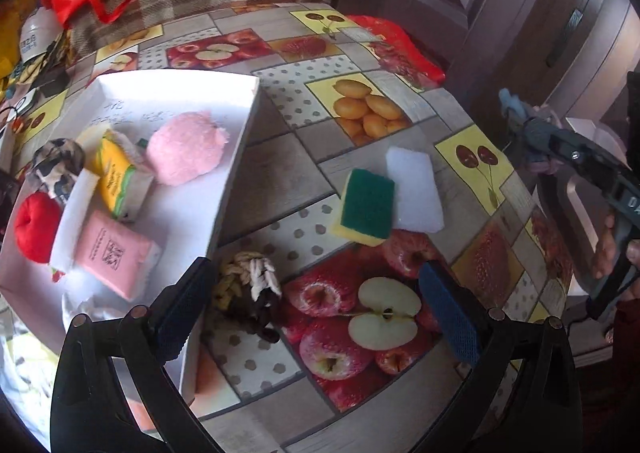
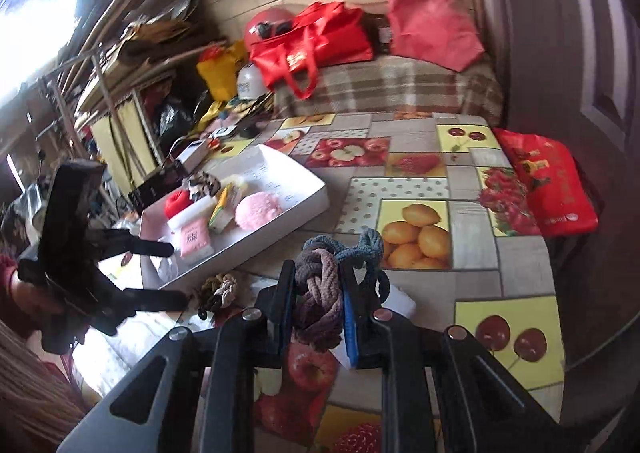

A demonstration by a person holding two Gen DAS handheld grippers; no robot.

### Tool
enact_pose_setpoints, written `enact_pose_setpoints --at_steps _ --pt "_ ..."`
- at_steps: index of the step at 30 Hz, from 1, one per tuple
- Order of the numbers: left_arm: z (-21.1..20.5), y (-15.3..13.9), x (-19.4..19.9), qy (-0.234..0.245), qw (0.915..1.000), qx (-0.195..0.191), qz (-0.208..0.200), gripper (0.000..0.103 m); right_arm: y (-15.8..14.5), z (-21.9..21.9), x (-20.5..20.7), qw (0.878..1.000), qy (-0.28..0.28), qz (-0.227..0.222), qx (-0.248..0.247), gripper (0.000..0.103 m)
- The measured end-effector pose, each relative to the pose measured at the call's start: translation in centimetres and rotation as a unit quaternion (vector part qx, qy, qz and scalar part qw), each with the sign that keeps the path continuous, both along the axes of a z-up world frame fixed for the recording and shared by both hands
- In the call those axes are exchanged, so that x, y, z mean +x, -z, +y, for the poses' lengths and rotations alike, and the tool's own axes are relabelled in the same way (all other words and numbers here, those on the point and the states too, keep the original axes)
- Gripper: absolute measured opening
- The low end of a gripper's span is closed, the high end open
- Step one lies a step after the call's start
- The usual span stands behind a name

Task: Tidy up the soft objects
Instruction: 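Grasp the braided grey rope toy with the right gripper while the left gripper approaches the green sponge, then grasp the green scouring sponge with the left gripper while the right gripper lifts the rope toy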

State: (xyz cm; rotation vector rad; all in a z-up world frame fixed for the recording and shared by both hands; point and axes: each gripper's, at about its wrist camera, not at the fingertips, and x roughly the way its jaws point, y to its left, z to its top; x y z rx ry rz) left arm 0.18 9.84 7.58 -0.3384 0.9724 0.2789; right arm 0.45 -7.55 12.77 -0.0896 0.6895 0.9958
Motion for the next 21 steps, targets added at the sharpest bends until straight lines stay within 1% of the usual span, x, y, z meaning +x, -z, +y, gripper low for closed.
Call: enact_pose_setpoints --at_steps 2,3,4,6,9,10,11,12,13,15,17,19,21 --pt "-0.6 1.4 2.9 0.021 0.9996 0.002 0.019 0.1 -0.6 -1.9 0.0 0.999 0.03 0.004 0.02 0.019" --pt "-0.9 2.1 4.1 0.029 0.9991 0.01 0.029 0.092 -0.9 -2.7 -0.2 0.999 0.04 0.004 0.027 0.019" --pt "-1.3 2.7 5.0 0.037 0.9982 0.022 0.041 0.087 -1.2 -3.4 -0.4 0.998 0.048 0.003 0.03 0.019" --pt "-1.7 4.0 6.3 0.047 0.9955 0.048 0.067 0.083 -1.5 -4.6 -0.7 0.998 0.06 0.001 0.034 0.019" --pt "-1.9 5.4 7.4 0.064 0.9927 0.053 0.087 0.082 -1.7 -6.2 -0.9 0.996 0.077 -0.001 0.037 0.019" --pt "-2.0 5.7 7.7 0.067 0.9918 0.06 0.09 0.073 -1.6 -6.6 -1.0 0.996 0.084 -0.001 0.039 0.019" --pt "-2.0 5.9 7.8 0.071 0.9918 0.061 0.088 0.066 -1.7 -7.0 -1.0 0.995 0.089 0.0 0.043 0.02" --pt "-2.0 5.8 7.8 0.073 0.9926 0.062 0.074 0.053 -1.7 -7.3 -1.0 0.995 0.094 0.001 0.046 0.019" --pt "-2.0 5.6 7.8 0.077 0.9925 0.065 0.07 0.038 -1.9 -7.6 -1.0 0.994 0.097 0.001 0.05 0.019" --pt "-2.0 5.2 7.3 0.079 0.9933 0.059 0.061 0.038 -2.3 -7.8 -1.2 0.993 0.1 -0.001 0.058 0.019" --pt "-2.3 4.4 6.6 0.072 0.9944 0.063 0.044 0.038 -3.1 -7.9 -1.8 0.993 0.099 -0.011 0.066 0.019" --pt "-2.2 2.9 5.1 0.058 0.9966 0.057 0.015 0.038 -4.0 -7.5 -2.2 0.992 0.095 -0.023 0.075 0.019" --pt "-2.3 0.7 3.6 0.042 0.9974 0.055 -0.021 0.038 -5.1 -6.9 -2.8 0.991 0.091 -0.038 0.087 0.019"
